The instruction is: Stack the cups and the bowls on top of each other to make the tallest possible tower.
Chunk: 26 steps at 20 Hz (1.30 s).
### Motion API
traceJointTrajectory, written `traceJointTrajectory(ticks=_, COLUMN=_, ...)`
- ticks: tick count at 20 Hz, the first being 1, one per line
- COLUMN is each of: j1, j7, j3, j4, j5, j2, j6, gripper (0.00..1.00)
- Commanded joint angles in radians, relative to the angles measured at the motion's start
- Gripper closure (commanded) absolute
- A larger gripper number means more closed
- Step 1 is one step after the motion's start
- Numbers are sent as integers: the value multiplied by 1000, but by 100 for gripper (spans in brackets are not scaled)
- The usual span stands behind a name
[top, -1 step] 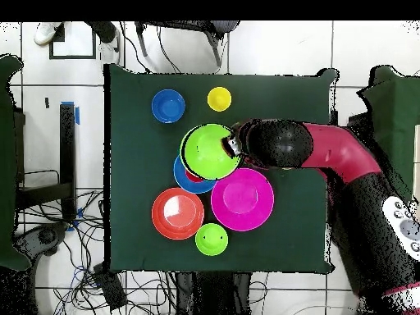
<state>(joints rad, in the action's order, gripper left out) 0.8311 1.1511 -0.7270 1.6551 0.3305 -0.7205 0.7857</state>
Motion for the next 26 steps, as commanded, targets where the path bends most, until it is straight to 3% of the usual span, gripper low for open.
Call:
traceJointTrajectory(ticks=1, j1=-110, j7=235, j3=133, j4=-90, j5=-18, j2=95, j6=28, gripper=100)
traceJointTrajectory(ticks=14, j1=-203, j7=284, j3=223, j4=-195, j5=4, j2=164, j6=81, gripper=100)
traceJointTrajectory(ticks=19, j1=-235, j7=284, j3=266, j4=-221, j5=-5, j2=145, j6=214, gripper=100)
traceJointTrajectory(ticks=26, j1=-266, j7=308, j3=290, j4=-212, j5=-51, j2=61, j6=374, gripper=100)
